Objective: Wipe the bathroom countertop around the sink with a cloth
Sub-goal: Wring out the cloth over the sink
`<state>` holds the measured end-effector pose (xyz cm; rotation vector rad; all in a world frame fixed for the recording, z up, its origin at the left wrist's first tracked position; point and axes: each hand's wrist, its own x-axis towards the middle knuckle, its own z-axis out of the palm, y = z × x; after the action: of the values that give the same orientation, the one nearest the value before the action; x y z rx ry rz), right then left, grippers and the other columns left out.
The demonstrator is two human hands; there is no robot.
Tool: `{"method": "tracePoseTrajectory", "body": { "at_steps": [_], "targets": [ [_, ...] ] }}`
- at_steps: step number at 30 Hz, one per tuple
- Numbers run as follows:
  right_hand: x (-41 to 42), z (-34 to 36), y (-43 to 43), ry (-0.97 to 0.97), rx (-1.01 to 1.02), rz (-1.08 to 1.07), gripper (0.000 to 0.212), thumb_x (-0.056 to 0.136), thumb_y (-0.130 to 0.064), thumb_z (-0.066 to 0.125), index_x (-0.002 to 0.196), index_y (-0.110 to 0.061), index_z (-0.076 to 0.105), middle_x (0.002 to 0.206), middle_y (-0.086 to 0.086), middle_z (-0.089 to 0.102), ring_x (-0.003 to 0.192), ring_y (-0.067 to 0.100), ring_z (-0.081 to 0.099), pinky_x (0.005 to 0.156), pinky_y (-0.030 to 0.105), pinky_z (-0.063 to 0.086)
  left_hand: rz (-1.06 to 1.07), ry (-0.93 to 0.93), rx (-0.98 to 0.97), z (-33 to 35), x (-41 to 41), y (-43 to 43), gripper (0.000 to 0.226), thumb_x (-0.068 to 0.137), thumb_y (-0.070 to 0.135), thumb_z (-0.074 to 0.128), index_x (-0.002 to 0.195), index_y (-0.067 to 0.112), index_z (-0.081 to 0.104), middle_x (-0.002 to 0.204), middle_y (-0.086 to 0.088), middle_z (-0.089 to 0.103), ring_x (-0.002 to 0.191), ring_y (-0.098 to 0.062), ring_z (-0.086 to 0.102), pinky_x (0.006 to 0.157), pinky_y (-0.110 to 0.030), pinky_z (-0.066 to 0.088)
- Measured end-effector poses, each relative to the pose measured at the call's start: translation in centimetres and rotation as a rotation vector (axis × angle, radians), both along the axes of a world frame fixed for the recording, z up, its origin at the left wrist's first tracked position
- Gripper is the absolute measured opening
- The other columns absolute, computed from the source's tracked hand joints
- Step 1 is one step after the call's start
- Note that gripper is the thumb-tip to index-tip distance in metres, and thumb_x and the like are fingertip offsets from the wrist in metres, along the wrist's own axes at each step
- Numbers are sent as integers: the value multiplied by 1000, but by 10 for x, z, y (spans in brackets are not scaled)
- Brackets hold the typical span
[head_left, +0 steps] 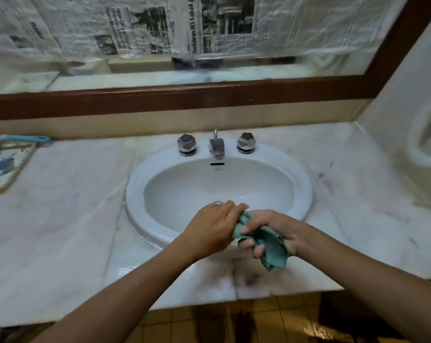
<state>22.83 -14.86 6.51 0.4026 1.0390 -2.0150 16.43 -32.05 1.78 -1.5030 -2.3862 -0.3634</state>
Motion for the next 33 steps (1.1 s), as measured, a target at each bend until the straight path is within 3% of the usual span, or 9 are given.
{"method": "tracePoseTrajectory", "body": {
  "at_steps": [2,4,8,11,15,18,20,26,33],
  "targets": [
    [-17,8,9,83,198,121,9,85,-1,59,88,-6,52,73,9,53,51,11,47,40,19,38,-31,58,-41,9,-20,12,23,76,24,54,93,11,62,72,-4,62,48,-26,58,39,-27,36],
    [-32,18,18,156,424,214,15,87,-3,62,76,-7,53,63,8,51,44,12,45,41,21,39,-51,110,-114,21,-40,22,18,75,24,49,75,9,61,59,-5,58,37,-28,52,35,-23,31],
    [-62,35,27,368,857,378,25,72,-9,81,68,-8,56,53,6,53,47,19,47,47,24,42,40,105,-359,62,-58,43,22,77,29,62,77,7,60,65,-8,64,49,-35,59,45,-27,29],
    [-88,40,31,573,1212,461,29,68,-15,83,68,-9,55,53,5,55,46,20,51,47,23,41,304,-86,-493,80,-66,62,31,86,39,55,94,10,63,81,-12,60,75,-36,60,59,-33,35],
    [-111,36,36,874,1534,507,20,78,-11,63,94,-6,55,69,7,60,53,24,59,41,25,39,438,-538,-406,83,-79,78,13,81,20,55,69,14,54,70,-7,56,58,-23,50,54,-29,40],
    [-123,31,38,1196,1605,478,45,77,-16,64,113,-12,38,65,-3,36,63,29,44,43,30,24,502,-1020,-173,80,-87,80,22,75,4,56,57,11,47,45,-2,42,36,-17,34,41,-23,30],
    [-132,30,41,1352,1648,467,53,76,-22,67,118,-11,37,60,-5,30,62,30,40,43,30,18,577,-1321,13,76,-88,81,29,74,0,56,56,13,38,46,-2,30,38,-16,21,45,-21,19],
    [-141,10,49,1791,1723,355,59,58,-23,75,102,-6,39,44,6,54,29,31,47,43,14,11,495,-1898,50,69,-89,79,48,85,4,46,42,20,34,39,5,22,28,-6,14,38,-12,12],
    [-145,9,49,1955,1725,224,55,62,-26,78,94,-11,35,41,2,53,27,28,46,41,19,18,442,-2060,39,77,-87,73,52,88,6,41,39,21,33,34,8,22,23,-2,16,39,-18,5]
  ]
}}
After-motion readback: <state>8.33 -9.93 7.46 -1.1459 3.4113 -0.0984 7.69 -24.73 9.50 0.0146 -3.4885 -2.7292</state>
